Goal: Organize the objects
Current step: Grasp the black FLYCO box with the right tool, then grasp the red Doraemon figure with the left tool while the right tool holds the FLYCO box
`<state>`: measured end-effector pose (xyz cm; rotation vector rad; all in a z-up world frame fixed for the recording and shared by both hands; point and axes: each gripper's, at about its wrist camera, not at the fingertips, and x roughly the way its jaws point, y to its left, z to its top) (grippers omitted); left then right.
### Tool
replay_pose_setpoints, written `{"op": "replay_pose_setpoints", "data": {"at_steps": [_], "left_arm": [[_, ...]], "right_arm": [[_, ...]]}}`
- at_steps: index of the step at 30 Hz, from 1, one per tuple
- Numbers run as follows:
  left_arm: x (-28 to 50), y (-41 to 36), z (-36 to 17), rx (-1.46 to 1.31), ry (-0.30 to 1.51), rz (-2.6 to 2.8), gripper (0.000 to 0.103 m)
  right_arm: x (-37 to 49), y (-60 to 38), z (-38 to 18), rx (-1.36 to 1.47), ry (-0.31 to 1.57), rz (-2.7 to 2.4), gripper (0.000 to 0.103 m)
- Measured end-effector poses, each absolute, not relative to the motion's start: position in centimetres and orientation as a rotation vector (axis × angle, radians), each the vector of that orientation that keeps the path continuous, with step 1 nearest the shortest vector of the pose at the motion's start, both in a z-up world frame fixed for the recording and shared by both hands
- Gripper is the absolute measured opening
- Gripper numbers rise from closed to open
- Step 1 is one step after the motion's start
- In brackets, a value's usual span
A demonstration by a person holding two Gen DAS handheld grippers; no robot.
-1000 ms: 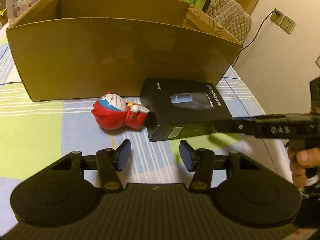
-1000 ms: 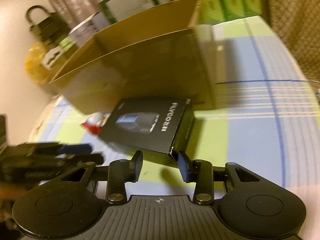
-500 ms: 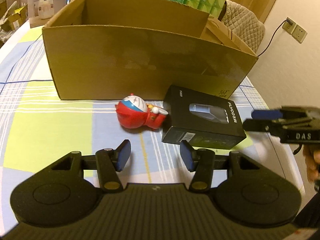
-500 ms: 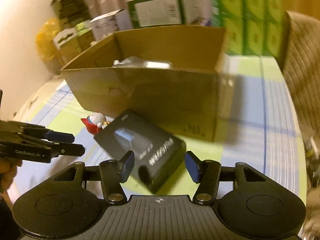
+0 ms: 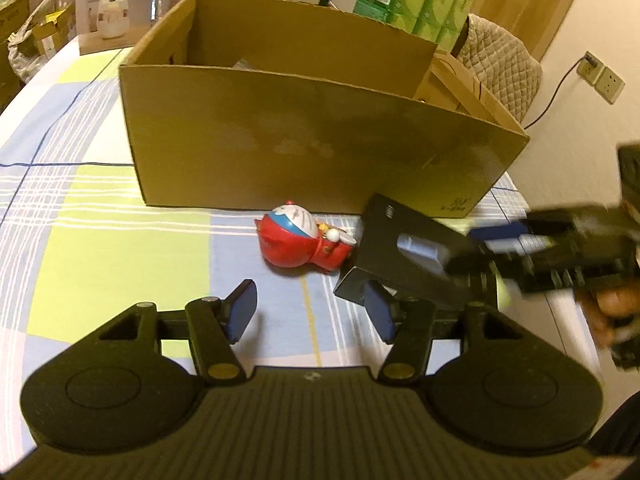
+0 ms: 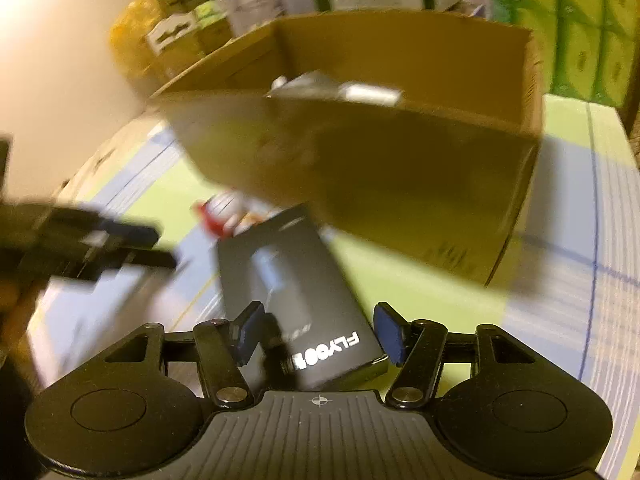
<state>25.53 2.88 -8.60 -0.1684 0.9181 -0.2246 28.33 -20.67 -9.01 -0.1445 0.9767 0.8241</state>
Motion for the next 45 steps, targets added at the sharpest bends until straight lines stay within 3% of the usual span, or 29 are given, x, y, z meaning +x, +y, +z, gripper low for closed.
{"op": "replay_pose_setpoints", "data": {"at_steps": [3, 5, 6, 18, 23, 45], "left_arm": [[25.4, 3.2, -8.2, -0.168, 0.913, -0.212, 0.056], [25.3, 3.3, -8.0, -0.162, 0.908, -0.204, 0.057], [25.2, 3.3, -7.9, -0.156, 0.907, -0.199, 0.058], [24.7, 4.9, -7.9, -0.116, 0.928, -0.142, 0.065], [24.8, 4.8, -7.9, -0.093, 0.919, -0.153, 0.073], [29.9, -0.2, -11.0, 0.074, 0.901, -0.229, 0.073]], "right_arm": [[26.1, -20.6, -8.8, -0.169, 0.977, 0.85, 0.069], [25.2, -20.1, -8.7, -0.191, 0.942, 0.817, 0.083], [25.0, -19.7, -8.7, -0.201, 0.923, 0.803, 0.083], [25.9, -15.3, -10.4, -0.302, 0.919, 0.714, 0.084], [26.0, -15.3, -10.7, -0.256, 0.941, 0.669, 0.077], [27.0, -20.8, -9.8, -0.154, 0.962, 0.386, 0.077]]}}
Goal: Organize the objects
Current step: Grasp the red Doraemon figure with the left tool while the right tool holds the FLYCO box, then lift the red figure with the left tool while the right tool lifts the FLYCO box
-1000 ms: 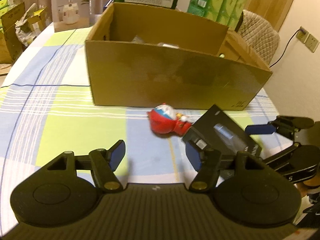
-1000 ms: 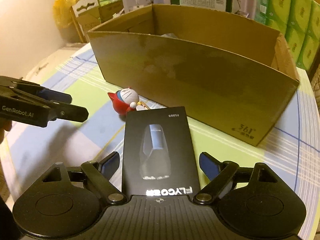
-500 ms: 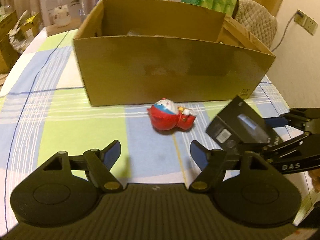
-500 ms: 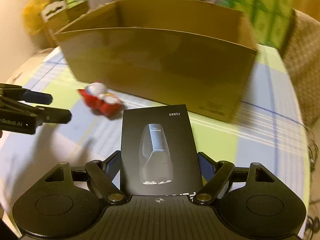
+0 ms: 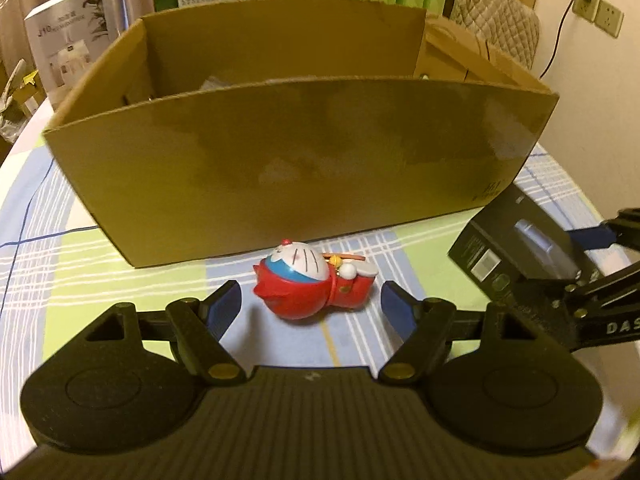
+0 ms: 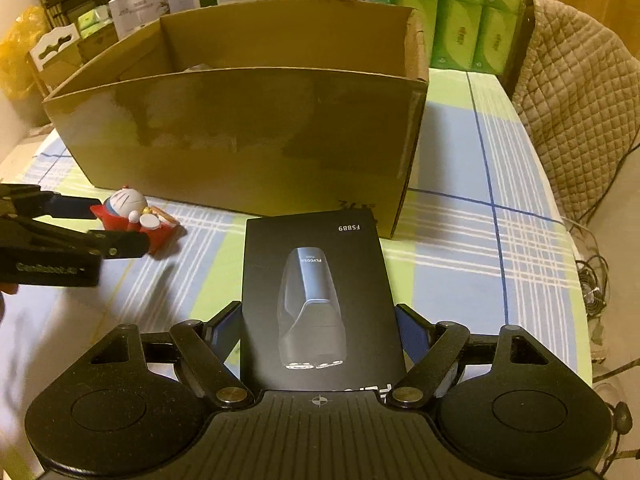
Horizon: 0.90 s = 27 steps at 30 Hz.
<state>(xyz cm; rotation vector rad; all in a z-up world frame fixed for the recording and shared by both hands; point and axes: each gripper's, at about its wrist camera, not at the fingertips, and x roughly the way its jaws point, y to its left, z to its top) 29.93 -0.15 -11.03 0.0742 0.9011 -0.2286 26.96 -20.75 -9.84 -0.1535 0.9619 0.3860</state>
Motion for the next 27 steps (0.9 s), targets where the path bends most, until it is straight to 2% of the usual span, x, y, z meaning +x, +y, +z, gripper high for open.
{"op": "replay_pose_setpoints", "data": {"at_steps": [5, 7, 12, 27], "left_arm": [[30.8, -1.0, -11.7, 0.098, 0.896, -0.214, 0.073], [31.1, -1.2, -11.9, 0.098, 0.9, -0.209, 0.068], [31.4, -1.6, -12.2, 0.123, 0.903, -0.204, 0.066], [29.8, -0.5, -11.9, 0.084, 0.926, -0.254, 0.066]], "right_arm": [[27.1, -20.9, -9.9, -0.139, 0.964, 0.388, 0.077], [27.2, -20.9, -9.9, -0.134, 0.965, 0.388, 0.077], [27.3, -20.8, -9.9, -0.132, 0.965, 0.386, 0.077], [27.4, -20.6, -9.9, -0.12, 0.968, 0.39, 0.077]]}}
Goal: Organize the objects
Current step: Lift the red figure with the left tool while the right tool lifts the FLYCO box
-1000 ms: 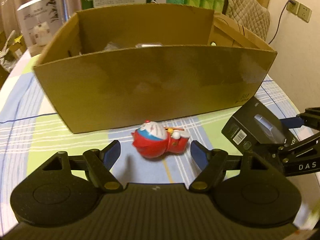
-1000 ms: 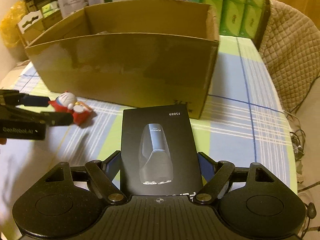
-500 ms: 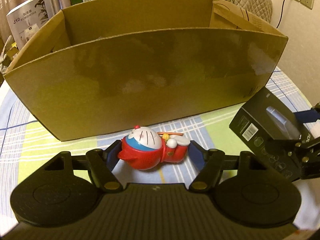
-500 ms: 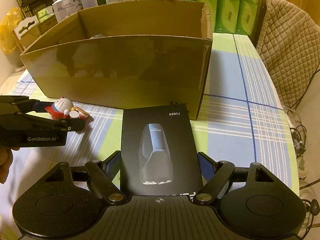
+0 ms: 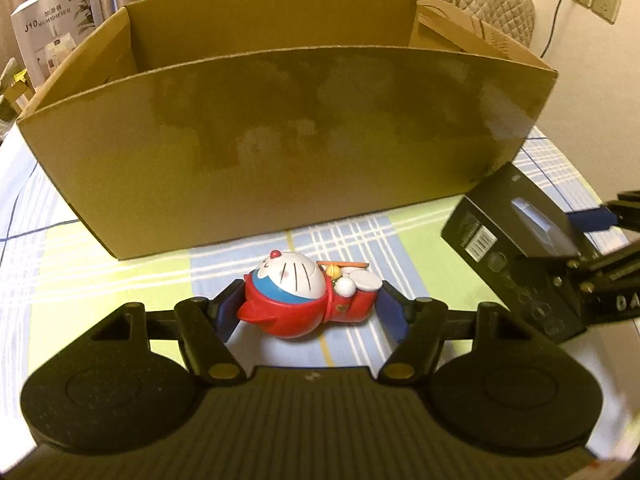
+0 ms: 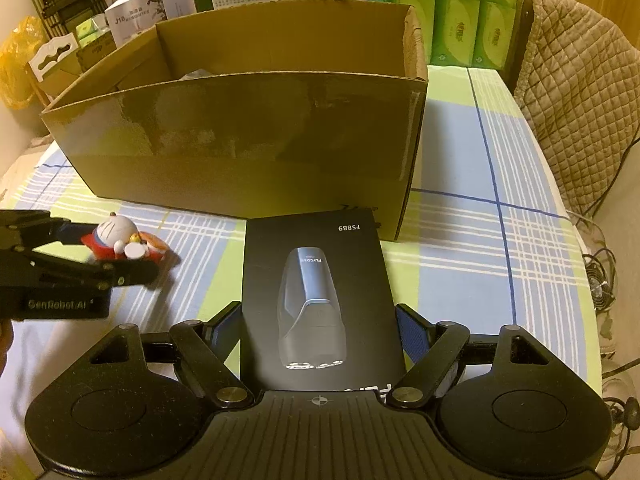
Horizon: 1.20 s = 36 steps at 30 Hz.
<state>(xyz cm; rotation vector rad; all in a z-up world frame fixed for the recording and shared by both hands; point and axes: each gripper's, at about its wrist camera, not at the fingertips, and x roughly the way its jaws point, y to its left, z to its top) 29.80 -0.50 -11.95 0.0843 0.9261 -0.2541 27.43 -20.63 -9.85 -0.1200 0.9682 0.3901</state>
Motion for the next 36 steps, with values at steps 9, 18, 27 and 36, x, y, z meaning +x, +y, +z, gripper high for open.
{"op": "replay_pose_setpoints", "data": {"at_steps": [9, 18, 27, 36], "left_arm": [[29.0, -1.3, -12.0, 0.13, 0.891, -0.256, 0.066], [29.3, -2.2, -12.1, 0.182, 0.877, -0.239, 0.066], [29.2, -2.7, -12.2, 0.228, 0.85, -0.227, 0.066], [29.2, -2.5, -12.0, 0.198, 0.867, -0.217, 0.066]], "right_arm": [[27.5, -20.4, -9.9, -0.12, 0.965, 0.395, 0.077], [27.4, -20.2, -9.9, -0.137, 0.962, 0.395, 0.077], [27.4, -20.1, -9.9, -0.138, 0.962, 0.394, 0.077], [27.5, -20.1, -10.0, -0.137, 0.962, 0.394, 0.077]]}}
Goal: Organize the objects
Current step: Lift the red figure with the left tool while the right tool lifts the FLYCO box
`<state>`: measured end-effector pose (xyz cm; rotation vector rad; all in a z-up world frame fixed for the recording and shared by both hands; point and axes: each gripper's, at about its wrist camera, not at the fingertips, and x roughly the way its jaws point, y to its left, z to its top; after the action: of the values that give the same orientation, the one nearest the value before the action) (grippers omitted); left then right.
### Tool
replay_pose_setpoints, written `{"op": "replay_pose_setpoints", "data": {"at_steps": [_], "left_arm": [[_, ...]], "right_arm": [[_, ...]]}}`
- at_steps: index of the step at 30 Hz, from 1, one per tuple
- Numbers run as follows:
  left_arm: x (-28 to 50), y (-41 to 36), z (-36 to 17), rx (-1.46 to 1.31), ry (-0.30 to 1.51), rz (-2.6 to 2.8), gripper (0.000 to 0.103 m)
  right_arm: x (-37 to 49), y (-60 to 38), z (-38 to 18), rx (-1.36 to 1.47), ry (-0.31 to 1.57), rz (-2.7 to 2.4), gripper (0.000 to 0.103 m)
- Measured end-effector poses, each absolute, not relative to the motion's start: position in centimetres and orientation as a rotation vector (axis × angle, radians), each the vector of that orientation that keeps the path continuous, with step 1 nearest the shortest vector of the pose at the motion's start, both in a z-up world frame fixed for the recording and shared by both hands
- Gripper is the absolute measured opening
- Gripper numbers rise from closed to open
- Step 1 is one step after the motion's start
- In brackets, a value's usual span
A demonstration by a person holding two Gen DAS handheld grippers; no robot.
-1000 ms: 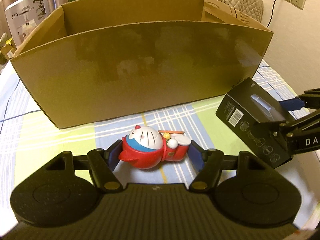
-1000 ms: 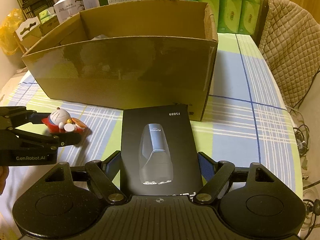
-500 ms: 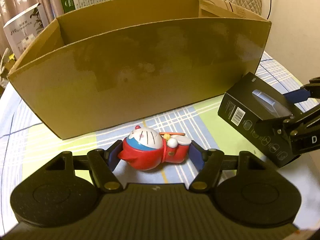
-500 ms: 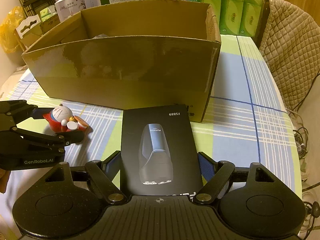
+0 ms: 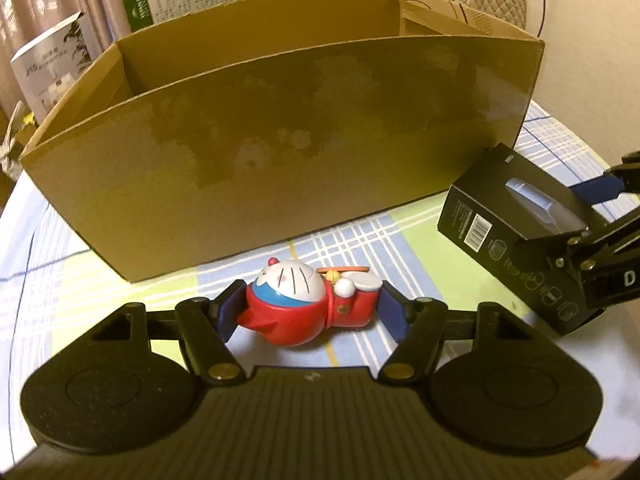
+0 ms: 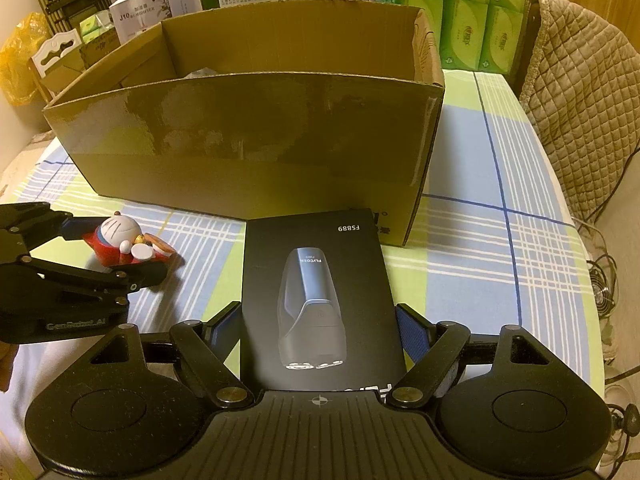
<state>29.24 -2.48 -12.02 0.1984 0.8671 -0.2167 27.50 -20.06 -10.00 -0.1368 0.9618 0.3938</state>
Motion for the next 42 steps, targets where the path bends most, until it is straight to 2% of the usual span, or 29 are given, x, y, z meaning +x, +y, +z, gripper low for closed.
{"op": "replay_pose_setpoints", "data": {"at_steps": [16, 30, 42], "left_arm": [[27.3, -2.1, -9.5, 0.095, 0.881, -0.199, 0.065], [21.3, -1.2, -7.2, -0.004, 0.872, -0.168, 0.065], [17.7, -1.1, -2.9, -0.018, 0.805, -0.152, 0.065]], "right_arm": [[26.4, -20.7, -8.6, -0.08, 0.929, 0.405, 0.077], [19.6, -20.5, -5.8, 0.004, 0.893, 0.399, 0.077], [16.3, -20.2, -2.3, -0.019, 0.834, 0.39, 0.077]]}}
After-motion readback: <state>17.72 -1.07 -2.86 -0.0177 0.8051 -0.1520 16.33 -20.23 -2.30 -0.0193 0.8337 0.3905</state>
